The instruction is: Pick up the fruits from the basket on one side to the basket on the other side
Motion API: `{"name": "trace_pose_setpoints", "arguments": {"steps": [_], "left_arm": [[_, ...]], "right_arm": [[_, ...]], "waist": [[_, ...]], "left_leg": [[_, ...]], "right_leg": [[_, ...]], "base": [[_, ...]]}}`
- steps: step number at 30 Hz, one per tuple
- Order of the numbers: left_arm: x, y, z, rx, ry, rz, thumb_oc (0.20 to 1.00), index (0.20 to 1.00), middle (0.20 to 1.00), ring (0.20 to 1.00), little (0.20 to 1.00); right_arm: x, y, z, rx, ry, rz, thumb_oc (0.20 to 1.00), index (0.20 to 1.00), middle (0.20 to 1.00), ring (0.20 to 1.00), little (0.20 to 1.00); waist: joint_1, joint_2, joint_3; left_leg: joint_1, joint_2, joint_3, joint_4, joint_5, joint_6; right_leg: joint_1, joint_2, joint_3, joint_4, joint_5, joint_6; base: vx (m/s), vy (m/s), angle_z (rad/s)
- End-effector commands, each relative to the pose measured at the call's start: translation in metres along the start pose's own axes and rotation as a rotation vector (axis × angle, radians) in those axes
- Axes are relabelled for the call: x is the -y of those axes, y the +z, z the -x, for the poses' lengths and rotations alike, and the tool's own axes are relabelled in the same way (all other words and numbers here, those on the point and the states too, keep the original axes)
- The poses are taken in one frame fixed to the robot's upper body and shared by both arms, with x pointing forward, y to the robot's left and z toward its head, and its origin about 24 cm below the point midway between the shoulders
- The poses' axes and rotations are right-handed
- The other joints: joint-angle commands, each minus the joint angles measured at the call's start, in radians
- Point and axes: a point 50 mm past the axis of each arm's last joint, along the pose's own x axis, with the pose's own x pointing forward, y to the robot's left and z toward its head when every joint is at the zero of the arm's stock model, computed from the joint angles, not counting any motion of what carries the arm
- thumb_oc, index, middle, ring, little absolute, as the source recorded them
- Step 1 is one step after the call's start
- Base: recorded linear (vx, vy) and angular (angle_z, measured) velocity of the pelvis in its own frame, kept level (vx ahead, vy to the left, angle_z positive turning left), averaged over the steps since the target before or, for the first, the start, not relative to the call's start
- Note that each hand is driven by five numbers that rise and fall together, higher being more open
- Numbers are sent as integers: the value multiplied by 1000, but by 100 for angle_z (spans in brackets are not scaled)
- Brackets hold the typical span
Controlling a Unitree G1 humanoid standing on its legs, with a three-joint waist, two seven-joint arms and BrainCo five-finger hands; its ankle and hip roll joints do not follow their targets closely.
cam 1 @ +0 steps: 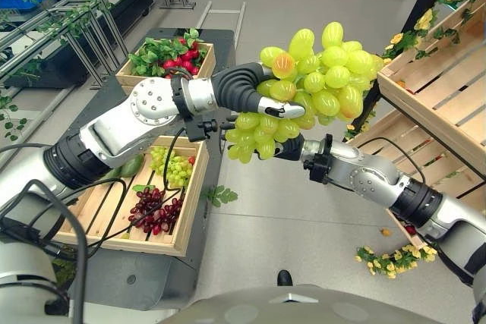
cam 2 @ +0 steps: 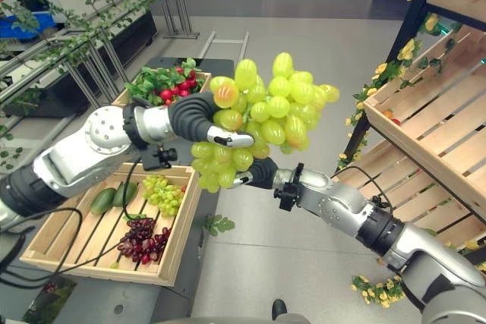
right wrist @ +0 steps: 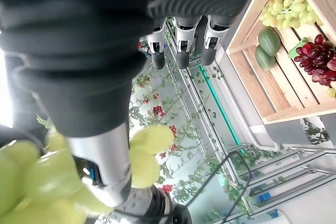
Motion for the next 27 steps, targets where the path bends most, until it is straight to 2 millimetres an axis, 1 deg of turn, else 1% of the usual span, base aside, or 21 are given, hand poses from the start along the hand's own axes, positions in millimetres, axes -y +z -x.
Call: {"name": "trace_pose_setpoints", "arguments": {"steps": [1, 3, 7, 11, 15, 18, 19, 22, 27], "left_arm": [[-25, 12, -3, 87, 123, -21, 200, 200, 200, 200, 200], [-25, 9, -2, 73, 127, -23, 200, 200, 200, 200, 200], [-29, 8, 8, 44, 154, -46, 200, 200, 200, 200, 200], [-34, 7, 21, 8, 189, -90, 200, 200, 200, 200, 200], [-38, 6, 36, -37, 221, -125, 200, 200, 200, 200, 200], [-40, 7, 43, -59, 235, -151, 200, 200, 200, 200, 200], [-42, 7, 48, -71, 251, -164, 200, 200, 200, 200, 200], [-43, 10, 53, -83, 254, -183, 200, 200, 200, 200, 200], [-44, 10, 60, -101, 274, -196, 200, 200, 200, 200, 200]], "right_arm": [[-13, 36, -17, 144, 90, 25, 1000, 1000, 1000, 1000, 1000], [-13, 38, -17, 151, 92, 28, 1000, 1000, 1000, 1000, 1000], [-13, 40, -13, 158, 92, 27, 1000, 1000, 1000, 1000, 1000], [-11, 41, 0, 162, 78, 33, 1000, 1000, 1000, 1000, 1000], [-10, 44, 17, 160, 63, 68, 1000, 1000, 1000, 1000, 1000], [-10, 48, 28, 163, 52, 90, 1000, 1000, 1000, 1000, 1000], [-9, 48, 35, 156, 39, 103, 1000, 1000, 1000, 1000, 1000], [-5, 47, 45, 133, 11, 117, 1000, 1000, 1000, 1000, 1000], [-4, 49, 56, 138, -18, 132, 1000, 1000, 1000, 1000, 1000]], "waist": [[9, -40, -17], [9, -41, -16], [11, -46, -18], [11, -48, -21], [9, -49, -22], [10, -48, -22], [9, -50, -22], [10, -51, -22], [10, -51, -22]], "left_leg": [[-4, -29, -46, 1, -15, 4], [-3, -27, -42, 1, -14, 4], [0, -23, -33, 0, -14, 2], [3, -20, -31, 0, -14, 0], [5, -18, -29, 1, -14, -2], [5, -17, -28, 0, -13, -3], [6, -16, -29, 0, -13, -4], [4, -15, -31, 0, -11, -6], [4, -16, -36, 0, -11, -6]], "right_leg": [[72, -62, -12, 25, -52, 125], [71, -60, -10, 25, -51, 125], [70, -56, -7, 22, -49, 125], [72, -55, -9, 20, -50, 126], [73, -53, -11, 19, -51, 125], [74, -52, -16, 19, -52, 126], [77, -52, -18, 18, -52, 126], [78, -52, -24, 18, -53, 126], [80, -53, -32, 18, -54, 126]], "base": [[0, 0, 0], [0, 0, 0], [0, 0, 0], [0, 0, 0], [0, 0, 0], [0, 0, 0], [0, 0, 0], [0, 0, 0], [0, 0, 0]]}}
